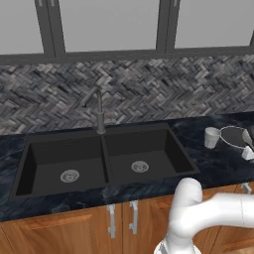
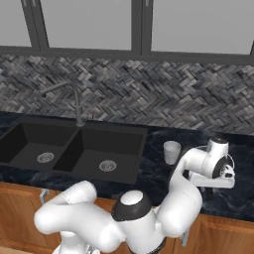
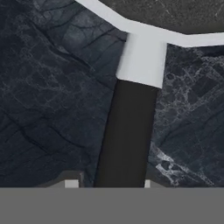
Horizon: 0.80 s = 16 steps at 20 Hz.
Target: Place the pan in the left basin and the glass cup in the right basin of the sink.
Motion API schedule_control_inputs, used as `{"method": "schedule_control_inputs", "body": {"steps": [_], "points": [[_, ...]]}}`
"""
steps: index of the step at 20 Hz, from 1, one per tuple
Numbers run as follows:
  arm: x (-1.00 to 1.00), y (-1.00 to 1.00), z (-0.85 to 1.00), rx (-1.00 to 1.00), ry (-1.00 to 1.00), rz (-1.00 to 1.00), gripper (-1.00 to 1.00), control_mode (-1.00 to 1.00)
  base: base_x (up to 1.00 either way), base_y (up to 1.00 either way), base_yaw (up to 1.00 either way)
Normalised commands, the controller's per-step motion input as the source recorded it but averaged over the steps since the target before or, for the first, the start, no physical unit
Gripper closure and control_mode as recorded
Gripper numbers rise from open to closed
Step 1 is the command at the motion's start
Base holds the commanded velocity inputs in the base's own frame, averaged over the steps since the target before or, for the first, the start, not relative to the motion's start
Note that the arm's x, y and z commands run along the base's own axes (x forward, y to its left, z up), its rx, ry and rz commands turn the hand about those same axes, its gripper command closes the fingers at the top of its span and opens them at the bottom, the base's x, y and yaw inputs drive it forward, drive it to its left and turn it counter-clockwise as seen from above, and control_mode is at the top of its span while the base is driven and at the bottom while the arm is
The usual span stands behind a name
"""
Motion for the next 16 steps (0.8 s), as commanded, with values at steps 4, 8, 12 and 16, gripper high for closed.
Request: {"method": "schedule_control_inputs", "body": {"steps": [4, 8, 12, 16], "points": [[0.03, -0.04, -0.34, 0.00, -0.07, 0.00, 1.00, -1.00, 0.00, 0.00, 0.00], [-0.03, -0.04, -0.14, 0.00, -0.04, 0.00, 1.00, -1.00, 0.00, 0.00, 0.00], [-0.14, 0.00, 0.16, -0.04, -0.07, 0.00, 1.00, -1.00, 0.00, 0.00, 0.00], [-0.21, 0.00, 0.30, -0.07, -0.01, -0.02, 1.00, -1.00, 0.00, 0.00, 0.00]]}}
